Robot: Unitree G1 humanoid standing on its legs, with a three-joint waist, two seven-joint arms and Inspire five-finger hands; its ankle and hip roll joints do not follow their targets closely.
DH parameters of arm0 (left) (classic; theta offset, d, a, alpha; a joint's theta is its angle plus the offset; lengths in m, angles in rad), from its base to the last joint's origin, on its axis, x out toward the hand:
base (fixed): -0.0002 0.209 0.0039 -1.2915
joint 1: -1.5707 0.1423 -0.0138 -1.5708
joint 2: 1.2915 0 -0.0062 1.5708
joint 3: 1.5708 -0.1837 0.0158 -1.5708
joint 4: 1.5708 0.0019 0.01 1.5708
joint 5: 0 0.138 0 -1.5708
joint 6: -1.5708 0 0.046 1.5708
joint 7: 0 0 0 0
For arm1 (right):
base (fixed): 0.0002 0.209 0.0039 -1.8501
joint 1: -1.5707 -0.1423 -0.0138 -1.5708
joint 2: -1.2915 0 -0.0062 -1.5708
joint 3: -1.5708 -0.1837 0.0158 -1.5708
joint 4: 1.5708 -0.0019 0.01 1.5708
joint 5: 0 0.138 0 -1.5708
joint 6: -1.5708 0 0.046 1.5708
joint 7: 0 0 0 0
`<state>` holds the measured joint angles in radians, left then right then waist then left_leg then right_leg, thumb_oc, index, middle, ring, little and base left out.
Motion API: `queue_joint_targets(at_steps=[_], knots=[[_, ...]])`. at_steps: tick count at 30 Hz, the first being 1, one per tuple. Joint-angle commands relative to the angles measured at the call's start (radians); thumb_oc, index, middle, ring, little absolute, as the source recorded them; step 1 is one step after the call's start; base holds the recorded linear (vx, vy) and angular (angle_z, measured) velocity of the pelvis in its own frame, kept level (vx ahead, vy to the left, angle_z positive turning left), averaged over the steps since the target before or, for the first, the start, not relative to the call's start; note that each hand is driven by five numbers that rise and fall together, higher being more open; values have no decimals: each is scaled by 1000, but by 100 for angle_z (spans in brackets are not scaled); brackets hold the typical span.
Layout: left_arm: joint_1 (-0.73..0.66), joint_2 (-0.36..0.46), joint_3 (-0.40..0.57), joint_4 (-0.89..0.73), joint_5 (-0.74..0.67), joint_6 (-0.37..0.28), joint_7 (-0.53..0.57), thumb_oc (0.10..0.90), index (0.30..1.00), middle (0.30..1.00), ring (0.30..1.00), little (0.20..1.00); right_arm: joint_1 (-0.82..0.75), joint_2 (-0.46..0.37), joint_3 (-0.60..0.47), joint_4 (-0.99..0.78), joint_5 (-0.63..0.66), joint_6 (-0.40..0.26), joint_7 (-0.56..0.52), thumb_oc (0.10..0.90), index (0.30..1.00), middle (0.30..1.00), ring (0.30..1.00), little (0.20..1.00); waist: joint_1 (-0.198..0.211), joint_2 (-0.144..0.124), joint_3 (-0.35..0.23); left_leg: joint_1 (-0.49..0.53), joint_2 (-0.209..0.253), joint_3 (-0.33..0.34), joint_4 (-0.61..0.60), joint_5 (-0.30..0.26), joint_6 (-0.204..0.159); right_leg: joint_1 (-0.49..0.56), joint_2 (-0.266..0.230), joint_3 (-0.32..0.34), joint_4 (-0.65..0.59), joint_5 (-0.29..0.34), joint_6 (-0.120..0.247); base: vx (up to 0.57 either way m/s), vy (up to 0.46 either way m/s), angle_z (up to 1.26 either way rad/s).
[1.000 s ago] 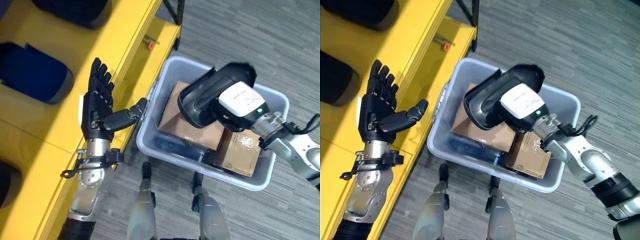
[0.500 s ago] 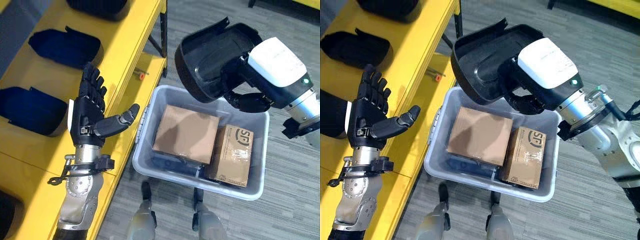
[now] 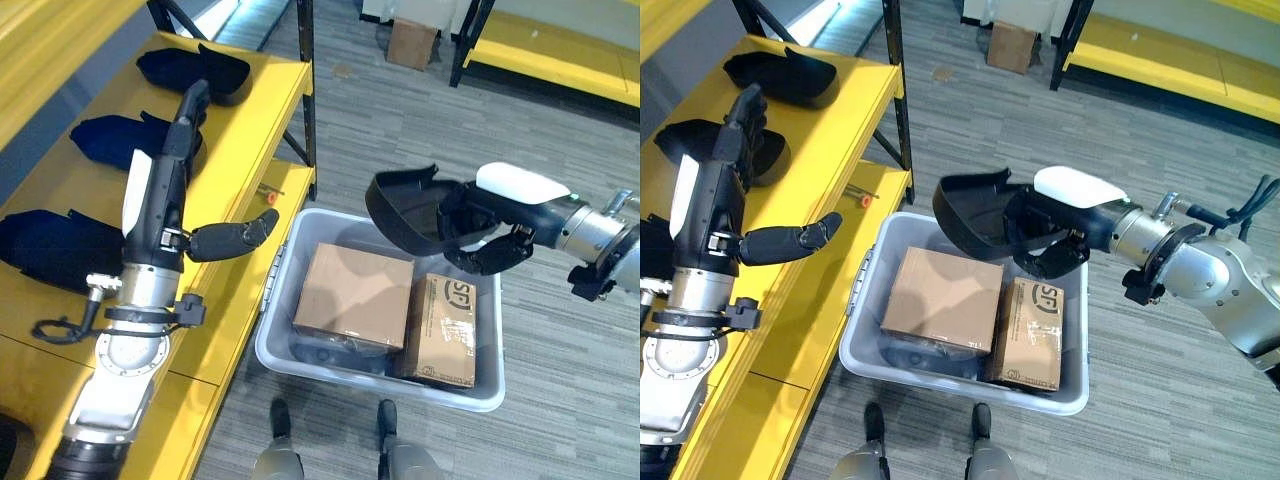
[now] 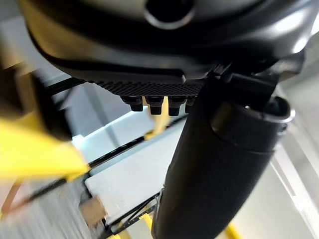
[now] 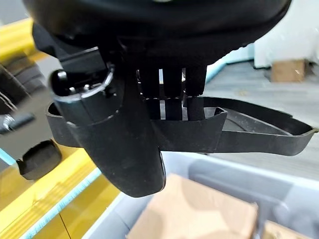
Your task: Move parts from the plastic box to the shelf.
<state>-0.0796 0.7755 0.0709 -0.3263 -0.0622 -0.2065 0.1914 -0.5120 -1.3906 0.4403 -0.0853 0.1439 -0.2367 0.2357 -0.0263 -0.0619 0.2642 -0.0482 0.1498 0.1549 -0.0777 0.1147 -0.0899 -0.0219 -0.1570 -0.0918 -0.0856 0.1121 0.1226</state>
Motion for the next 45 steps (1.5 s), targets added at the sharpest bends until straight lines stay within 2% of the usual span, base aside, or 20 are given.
queue_joint_targets(at_steps=[1,4,6,7,12,21,25,36,45], knots=[[-50,76,-66,-42,81,-111,56,900,1000,1000,1000,1000,-107,-13,45,37,92,-28,-48,400,300,300,300,300,-3,-27,-214,75,76,40,-10,-69,-62,99,-46,-27,1,-93,74,0,0,0],[-91,128,-103,-41,144,-112,65,900,1000,1000,1000,1000,-123,1,84,73,83,-22,-39,400,300,300,300,300,-6,-25,-218,73,77,39,-10,-68,-65,101,-47,-34,0,-93,75,0,0,0],[-141,201,-142,-55,200,-116,66,900,1000,1000,1000,1000,-145,16,119,105,74,-19,-40,400,300,300,300,300,-10,-22,-222,68,77,38,-10,-68,-67,99,-48,-37,-2,-93,77,0,0,0],[-144,202,-144,-53,201,-116,67,900,1000,1000,1000,1000,-148,18,122,107,73,-19,-40,400,300,300,300,300,-10,-22,-222,68,77,38,-10,-68,-67,99,-48,-37,-2,-93,77,0,0,0],[-219,319,-210,-86,290,-131,54,900,1000,1000,1000,1000,-183,47,159,132,56,-24,-49,400,300,300,300,300,-18,-14,-223,68,76,39,-10,-67,-68,98,-51,-38,-2,-88,81,0,0,0],[-374,431,-356,-122,370,-153,34,900,1000,1000,1000,1000,-248,79,232,155,47,-31,-35,400,300,300,300,300,-24,-7,-227,73,74,45,-10,-69,-70,100,-53,-40,-2,-90,85,0,0,0],[-414,430,-402,-121,372,-158,26,900,1000,1000,1000,1000,-267,87,247,155,54,-33,-32,400,300,300,300,300,-26,-6,-227,73,75,45,-10,-67,-71,102,-53,-40,-2,-92,84,0,0,0],[-456,327,-491,-86,349,-149,1,900,1000,1000,1000,1000,-290,134,247,133,86,-30,-31,400,300,300,300,300,-31,-9,-219,79,72,49,-10,-71,-67,105,-53,-38,-2,-94,82,0,0,0],[-424,284,-493,-55,337,-145,-12,900,1000,1000,1000,1000,-300,141,235,130,93,-31,-38,400,300,300,300,300,-32,-14,-217,79,73,49,-10,-72,-66,108,-53,-38,-2,-98,81,0,0,0]])
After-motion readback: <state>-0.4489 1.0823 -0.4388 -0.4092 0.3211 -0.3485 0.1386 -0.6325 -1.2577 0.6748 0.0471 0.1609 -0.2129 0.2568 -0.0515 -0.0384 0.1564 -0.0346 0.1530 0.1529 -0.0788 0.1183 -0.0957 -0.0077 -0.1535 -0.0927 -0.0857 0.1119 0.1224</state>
